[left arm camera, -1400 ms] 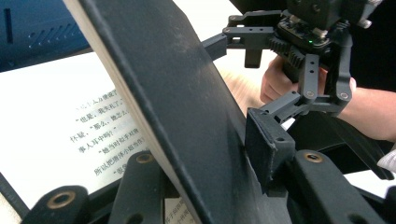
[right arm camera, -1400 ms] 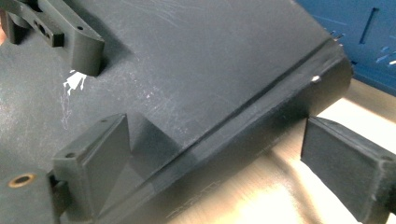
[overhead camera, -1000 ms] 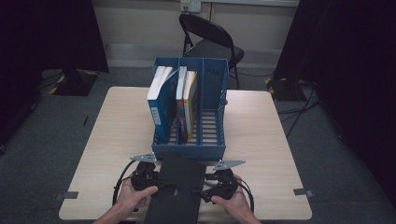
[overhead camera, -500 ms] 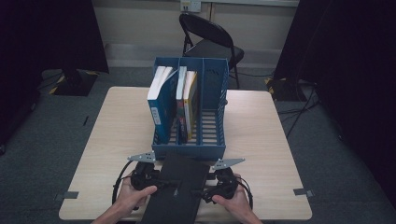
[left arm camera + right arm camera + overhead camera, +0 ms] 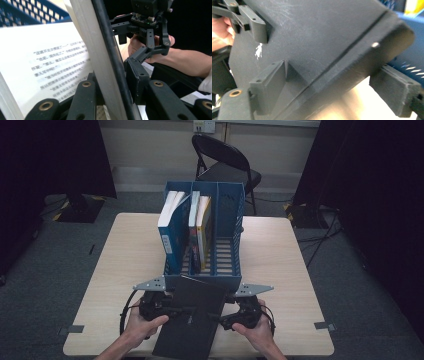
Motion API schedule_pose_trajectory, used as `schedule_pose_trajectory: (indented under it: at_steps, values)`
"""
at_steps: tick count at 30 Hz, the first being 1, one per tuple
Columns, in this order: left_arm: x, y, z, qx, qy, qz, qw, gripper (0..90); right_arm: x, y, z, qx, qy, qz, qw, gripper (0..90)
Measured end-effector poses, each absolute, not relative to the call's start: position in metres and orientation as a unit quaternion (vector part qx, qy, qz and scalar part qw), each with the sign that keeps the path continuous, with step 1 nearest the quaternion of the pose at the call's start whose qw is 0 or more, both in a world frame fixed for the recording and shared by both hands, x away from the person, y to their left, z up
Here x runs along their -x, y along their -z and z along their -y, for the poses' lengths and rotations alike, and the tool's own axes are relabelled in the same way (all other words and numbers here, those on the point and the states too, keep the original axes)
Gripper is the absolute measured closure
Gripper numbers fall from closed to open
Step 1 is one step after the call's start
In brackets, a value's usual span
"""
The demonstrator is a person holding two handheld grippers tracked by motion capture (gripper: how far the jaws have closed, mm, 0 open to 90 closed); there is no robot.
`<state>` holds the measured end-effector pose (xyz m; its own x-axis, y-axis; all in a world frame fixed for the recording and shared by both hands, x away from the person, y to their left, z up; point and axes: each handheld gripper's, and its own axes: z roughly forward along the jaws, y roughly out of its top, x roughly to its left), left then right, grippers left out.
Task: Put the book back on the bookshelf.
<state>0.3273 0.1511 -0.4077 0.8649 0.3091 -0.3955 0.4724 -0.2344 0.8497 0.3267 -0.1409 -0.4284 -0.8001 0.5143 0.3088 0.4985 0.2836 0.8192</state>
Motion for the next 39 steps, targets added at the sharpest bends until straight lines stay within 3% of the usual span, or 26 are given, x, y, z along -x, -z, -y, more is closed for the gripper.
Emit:
schedule_pose_trajectory:
  at_steps: [9, 16, 21, 26, 33, 39]
  values:
    - [-0.335, 0.386, -0.137, -0.789, 0.037, -0.227, 0.569, 73.2, -0.331, 0.404, 0.157, -0.310, -0.526, -0.790, 0.064, 24.7]
    - [-0.329, 0.396, -0.149, -0.774, 0.043, -0.230, 0.589, 72.1, -0.324, 0.393, 0.154, -0.285, -0.543, -0.785, 0.082, 32.9]
    - [-0.322, 0.397, -0.154, -0.779, 0.041, -0.218, 0.586, 71.5, -0.320, 0.392, 0.151, -0.270, -0.550, -0.788, 0.062, 33.5]
    - [-0.313, 0.395, -0.158, -0.789, 0.030, -0.207, 0.578, 72.3, -0.322, 0.401, 0.135, -0.248, -0.544, -0.801, 0.021, 27.8]
    - [-0.309, 0.400, -0.171, -0.799, 0.005, -0.214, 0.562, 61.6, -0.316, 0.400, 0.126, -0.222, -0.541, -0.811, 0.020, 37.8]
    - [-0.301, 0.405, -0.177, -0.799, -0.020, -0.233, 0.553, 52.9, -0.311, 0.399, 0.123, -0.211, -0.540, -0.815, 0.022, 41.3]
